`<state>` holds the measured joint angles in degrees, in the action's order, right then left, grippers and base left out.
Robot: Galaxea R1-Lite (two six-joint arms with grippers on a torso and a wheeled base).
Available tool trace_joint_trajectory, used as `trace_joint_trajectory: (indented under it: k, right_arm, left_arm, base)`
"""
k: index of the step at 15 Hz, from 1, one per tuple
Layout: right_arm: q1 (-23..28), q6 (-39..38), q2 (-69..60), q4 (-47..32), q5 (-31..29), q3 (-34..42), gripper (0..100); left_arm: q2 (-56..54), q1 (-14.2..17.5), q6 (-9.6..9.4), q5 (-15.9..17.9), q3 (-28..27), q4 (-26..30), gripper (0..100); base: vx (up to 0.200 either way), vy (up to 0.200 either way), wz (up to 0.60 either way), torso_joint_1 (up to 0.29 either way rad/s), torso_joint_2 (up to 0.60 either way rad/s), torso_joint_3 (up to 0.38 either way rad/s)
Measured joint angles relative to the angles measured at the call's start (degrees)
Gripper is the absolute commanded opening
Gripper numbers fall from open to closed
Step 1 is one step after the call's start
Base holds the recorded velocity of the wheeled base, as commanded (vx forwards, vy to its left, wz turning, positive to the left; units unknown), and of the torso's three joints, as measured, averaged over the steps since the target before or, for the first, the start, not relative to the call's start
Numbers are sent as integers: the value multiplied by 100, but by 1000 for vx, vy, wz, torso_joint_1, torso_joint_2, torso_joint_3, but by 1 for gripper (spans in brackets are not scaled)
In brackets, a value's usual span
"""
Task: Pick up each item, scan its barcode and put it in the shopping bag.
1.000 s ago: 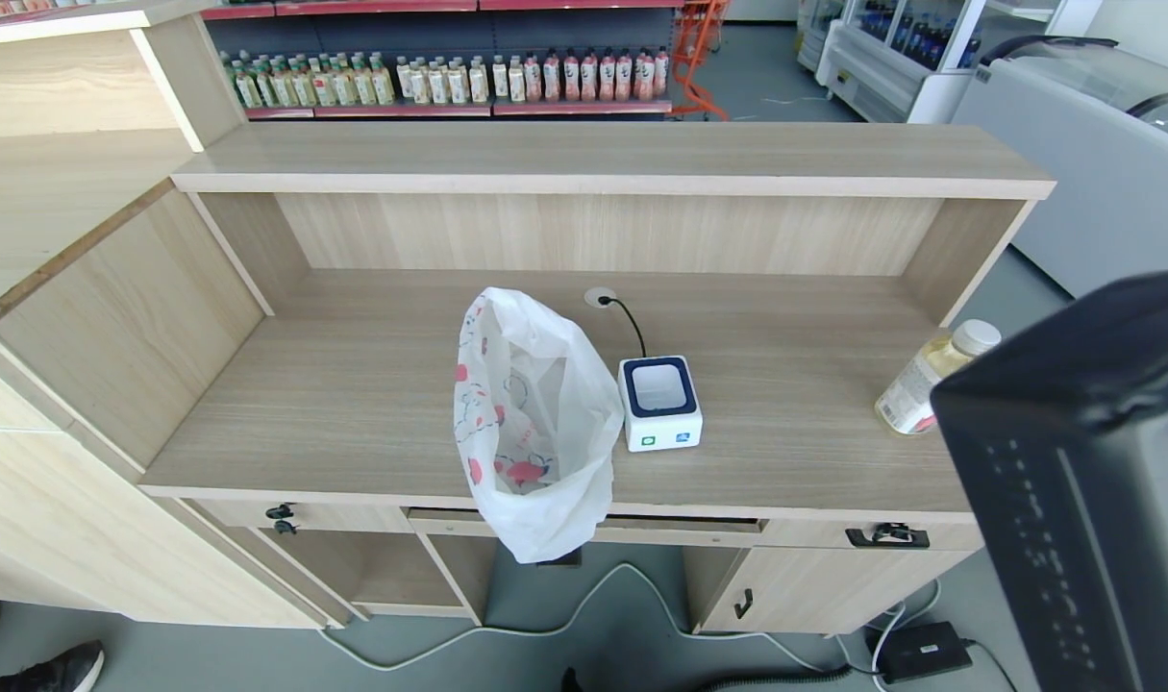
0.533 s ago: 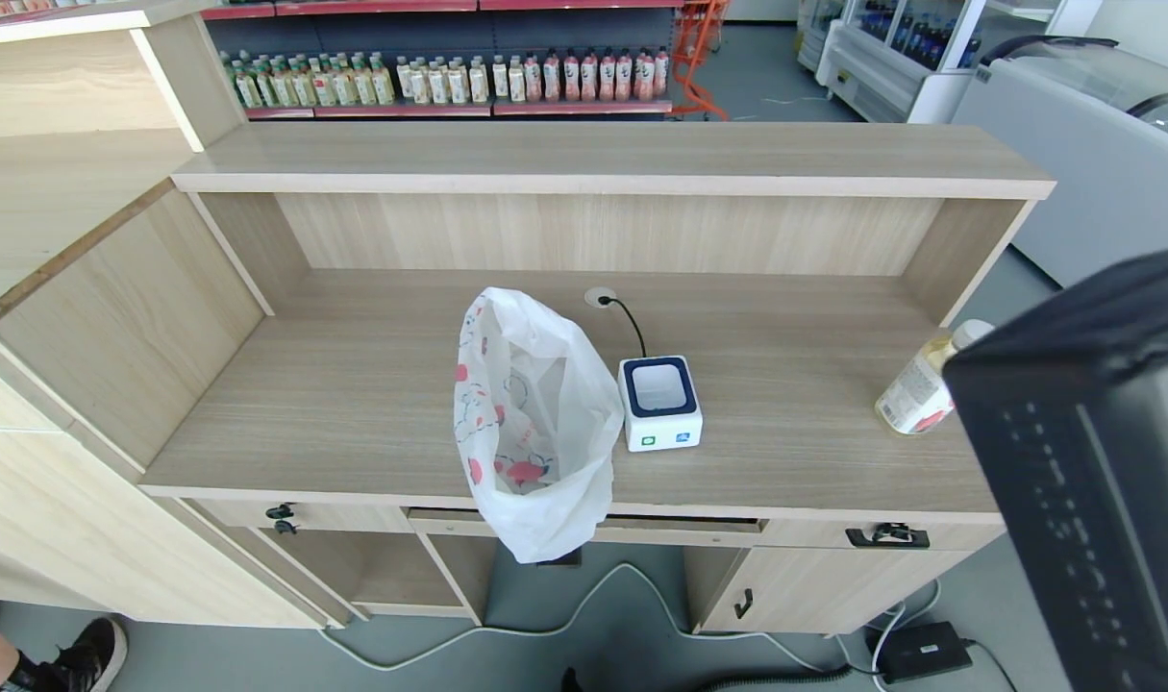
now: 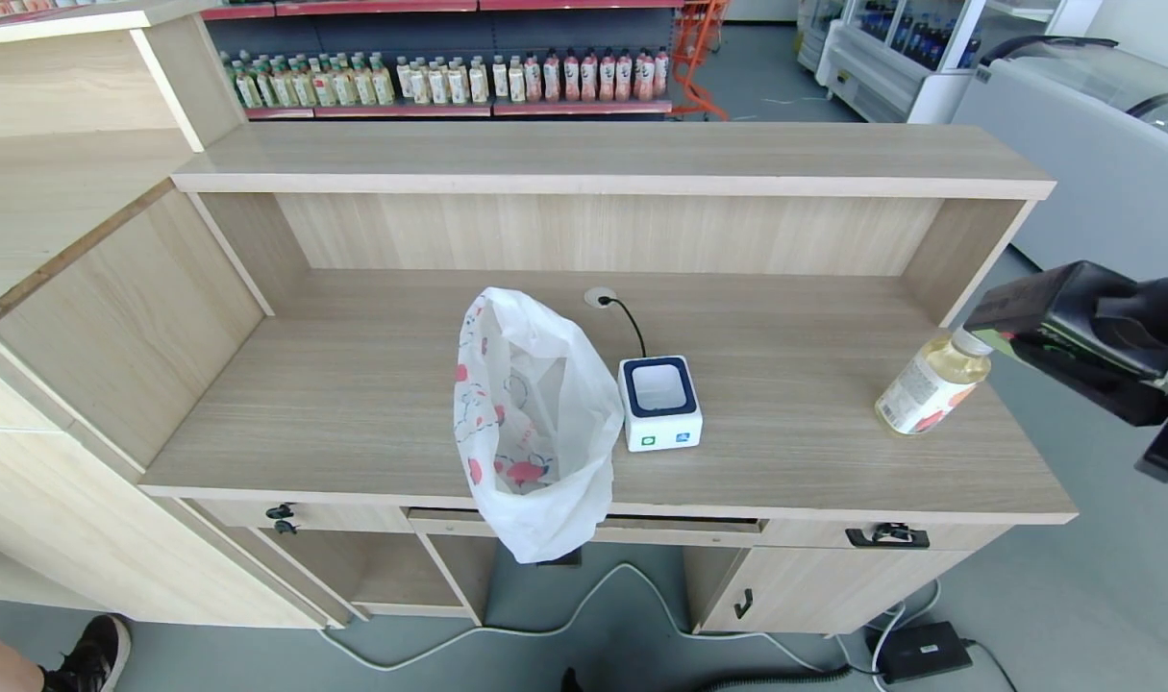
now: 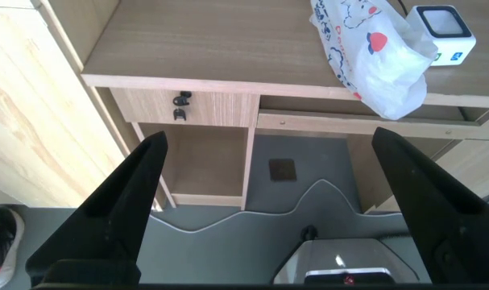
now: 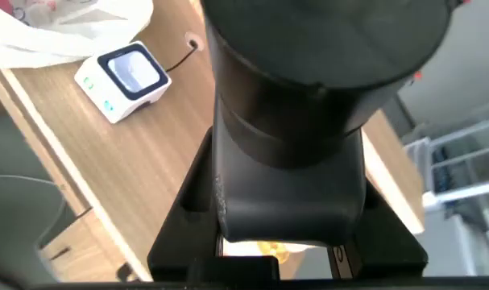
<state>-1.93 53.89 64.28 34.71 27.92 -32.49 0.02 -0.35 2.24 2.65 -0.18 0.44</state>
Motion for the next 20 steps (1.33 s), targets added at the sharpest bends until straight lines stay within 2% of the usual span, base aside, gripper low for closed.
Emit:
trace_joint_trajectory:
  k: [1,2,7,15,20]
  right_arm:
    - [267,-605,-1,-211,-50,83,0]
    - [499,-874,-43,-358,-88,176,0]
    - [1576,-951,-271,-380,-126,294,0]
    - [1835,-975,-329,-257,-132,350,0]
    - [1786,-1252,-349,-200,-104,418,0]
  left_arm:
    - [0,0,0,0,0,0,100]
    - [0,0,0,0,0,0,100]
    - [0,0,0,0,0,0,100]
    - [0,0,0,0,0,0,100]
    - [0,-2,-1,0,0,0,100]
  base:
    - [0,0,0,0,0,0]
    - [0,0,0,0,0,0]
    - [0,0,0,0,0,0]
    - [0,0,0,0,0,0]
    - [0,0,600,0,-1,4]
